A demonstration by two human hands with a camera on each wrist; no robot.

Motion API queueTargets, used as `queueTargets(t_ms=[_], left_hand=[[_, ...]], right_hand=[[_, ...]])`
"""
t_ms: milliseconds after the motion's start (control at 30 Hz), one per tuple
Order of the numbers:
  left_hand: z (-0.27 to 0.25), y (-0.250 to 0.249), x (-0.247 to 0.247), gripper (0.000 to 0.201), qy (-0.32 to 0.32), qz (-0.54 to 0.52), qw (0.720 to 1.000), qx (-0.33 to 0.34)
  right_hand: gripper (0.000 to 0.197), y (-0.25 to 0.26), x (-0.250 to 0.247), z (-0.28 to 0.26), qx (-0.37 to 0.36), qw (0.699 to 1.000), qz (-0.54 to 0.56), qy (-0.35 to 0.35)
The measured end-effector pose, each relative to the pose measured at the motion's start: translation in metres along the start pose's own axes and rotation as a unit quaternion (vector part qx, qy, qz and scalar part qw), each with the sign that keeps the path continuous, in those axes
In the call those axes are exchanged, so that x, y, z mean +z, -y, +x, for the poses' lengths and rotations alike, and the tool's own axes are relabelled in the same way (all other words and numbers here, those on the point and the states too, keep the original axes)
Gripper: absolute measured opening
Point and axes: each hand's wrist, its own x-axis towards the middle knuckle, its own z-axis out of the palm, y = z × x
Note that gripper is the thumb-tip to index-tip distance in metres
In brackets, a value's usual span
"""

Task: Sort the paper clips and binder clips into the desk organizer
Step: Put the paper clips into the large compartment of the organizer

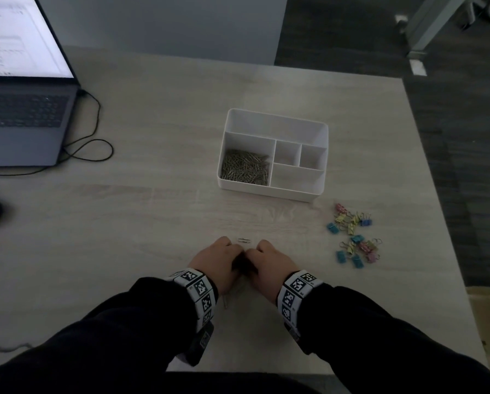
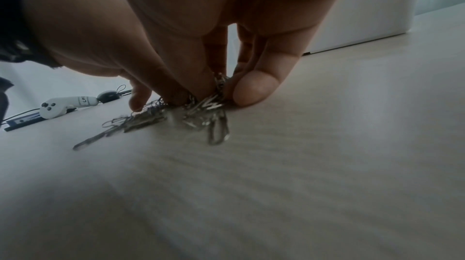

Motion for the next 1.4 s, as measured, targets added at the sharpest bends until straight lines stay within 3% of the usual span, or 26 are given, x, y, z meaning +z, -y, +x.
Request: queueTargets(t_ms=[367,533,667,833,967,1133,1267,1400], left_hand=[[0.03,-0.001,-0.026,0.027,0.058,-0.011,0.998,0.031],[0.035,0.004,-0.037,0.021,0.067,-0.081,0.994,0.011],[0.042,0.008,-0.048,0.012,0.057,-0.183,0.981,-0.013],[0.057,0.014,-0.075,0.01,0.03,-0.269,0.962,-0.042],[0.073,0.013,-0.103,0.009,-0.005,-0.338,0.939,-0.06],[0.096,0.006,-0.141,0.008,-0.071,-0.383,0.92,-0.051],[0.115,0.003,-0.159,0.006,-0.125,-0.354,0.925,-0.05],[0.126,0.005,-0.164,0.007,-0.152,-0.26,0.953,-0.039]], right_hand=[[0.038,-0.003,-0.024,0.021,-0.002,0.998,0.013,0.058],[0.032,-0.005,-0.034,0.026,-0.01,0.997,0.029,0.064],[0.022,-0.01,-0.047,0.029,-0.01,0.998,0.063,0.019],[0.012,-0.018,-0.069,0.04,0.0,0.99,0.131,-0.055],[0.005,-0.022,-0.092,0.057,0.051,0.976,0.192,-0.087],[0.003,-0.016,-0.131,0.077,0.054,0.97,0.189,-0.146],[0.005,-0.008,-0.153,0.091,0.051,0.969,0.171,-0.173],[0.017,-0.002,-0.162,0.1,0.059,0.982,0.096,-0.149]])
